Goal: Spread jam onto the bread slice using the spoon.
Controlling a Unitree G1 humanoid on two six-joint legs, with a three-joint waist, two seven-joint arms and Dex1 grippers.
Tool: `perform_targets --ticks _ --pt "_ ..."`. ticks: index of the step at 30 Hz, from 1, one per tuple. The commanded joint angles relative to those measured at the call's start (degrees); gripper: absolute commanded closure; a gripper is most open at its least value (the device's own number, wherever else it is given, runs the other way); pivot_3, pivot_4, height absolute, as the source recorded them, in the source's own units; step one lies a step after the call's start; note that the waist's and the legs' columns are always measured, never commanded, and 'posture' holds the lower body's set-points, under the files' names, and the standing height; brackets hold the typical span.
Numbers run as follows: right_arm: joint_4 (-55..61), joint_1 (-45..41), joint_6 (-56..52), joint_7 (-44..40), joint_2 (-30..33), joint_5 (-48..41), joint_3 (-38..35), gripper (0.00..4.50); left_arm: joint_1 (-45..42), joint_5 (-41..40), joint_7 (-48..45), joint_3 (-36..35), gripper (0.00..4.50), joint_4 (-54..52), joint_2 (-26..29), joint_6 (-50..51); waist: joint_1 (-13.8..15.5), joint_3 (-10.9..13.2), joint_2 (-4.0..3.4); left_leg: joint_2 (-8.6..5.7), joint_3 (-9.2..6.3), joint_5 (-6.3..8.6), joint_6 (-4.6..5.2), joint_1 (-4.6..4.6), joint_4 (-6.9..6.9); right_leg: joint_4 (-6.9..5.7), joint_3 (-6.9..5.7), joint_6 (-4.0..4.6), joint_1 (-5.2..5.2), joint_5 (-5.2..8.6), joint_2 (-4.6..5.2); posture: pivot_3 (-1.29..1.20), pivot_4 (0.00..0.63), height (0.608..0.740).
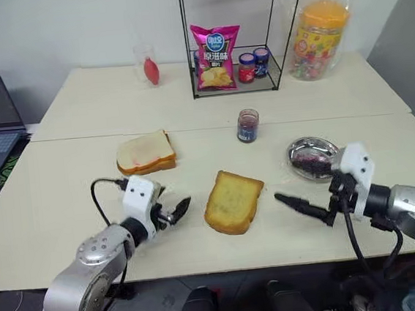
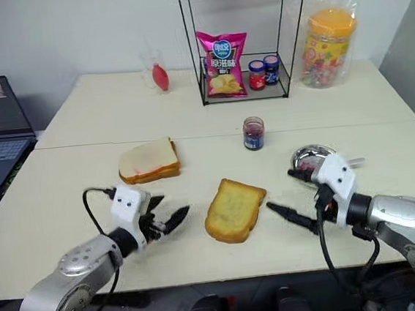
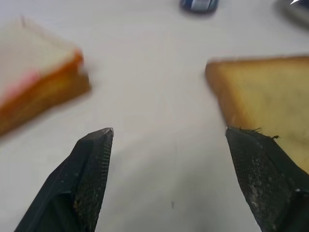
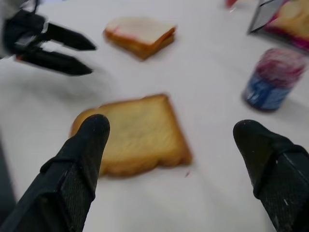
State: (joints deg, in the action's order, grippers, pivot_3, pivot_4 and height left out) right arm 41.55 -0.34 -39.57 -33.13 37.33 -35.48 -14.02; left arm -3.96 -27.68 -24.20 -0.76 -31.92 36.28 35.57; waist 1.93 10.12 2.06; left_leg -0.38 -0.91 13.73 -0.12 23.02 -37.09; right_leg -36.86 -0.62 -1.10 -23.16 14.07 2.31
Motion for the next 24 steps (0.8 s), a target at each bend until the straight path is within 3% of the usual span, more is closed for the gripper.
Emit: perform_targets --ticks 1,5,12,17,24 --pt "-0.11 1.92 1.66 5.43 -2.91 0.02 -6.49 0.0 -6.75 2.49 -13.72 3.87 0.47 0.49 4.44 -9.38 -0.11 0.01 -0.01 -0.03 0.05 0.01 -0.01 0.01 0.01 0.01 0.04 -0.01 -0.02 0.0 0.02 0.0 0.15 0.74" --pt "-2.44 2.62 0.78 10.7 -6.7 -2.61 -13.22 0.0 -17.36 0.32 -24.32 6.69 0.04 3.5 7.31 -9.62 -0.55 0.05 -0.12 -0.02 0.21 0.04 -0.05 -0.02 0.08 -0.04 0.1 -0.01 -0.08 -0.02 0.04 0.0 0.15 0.74" --pt "-7.38 -0.49 -3.14 24.71 -14.07 -6.65 -20.25 0.0 -25.96 -1.37 -31.57 10.79 0.04 2.58 7.62 -4.73 -1.37 0.1 -0.28 0.13 0.09 0.04 -0.04 -0.09 0.12 -0.16 0.06 -0.26 -0.07 -0.13 -0.22 0.0 0.15 0.74" --pt "-19.46 -5.0 -1.77 29.69 -17.31 -4.97 -21.92 0.0 -31.01 0.49 -30.6 14.25 0.04 4.35 3.39 -3.01 -1.88 0.15 -0.36 0.11 0.08 0.03 -0.04 -0.08 0.05 -0.2 0.09 -0.33 -0.04 -0.17 -0.42 0.0 0.15 0.74" --pt "-34.11 -12.72 -2.27 30.45 -17.44 -9.42 -25.45 0.0 -31.68 1.72 -31.71 16.23 0.04 4.26 2.55 -1.6 -2.26 0.21 -0.52 0.08 0.24 0.03 -0.02 -0.09 0.09 -0.17 0.23 -0.43 -0.07 -0.22 -0.54 0.0 0.15 0.74"
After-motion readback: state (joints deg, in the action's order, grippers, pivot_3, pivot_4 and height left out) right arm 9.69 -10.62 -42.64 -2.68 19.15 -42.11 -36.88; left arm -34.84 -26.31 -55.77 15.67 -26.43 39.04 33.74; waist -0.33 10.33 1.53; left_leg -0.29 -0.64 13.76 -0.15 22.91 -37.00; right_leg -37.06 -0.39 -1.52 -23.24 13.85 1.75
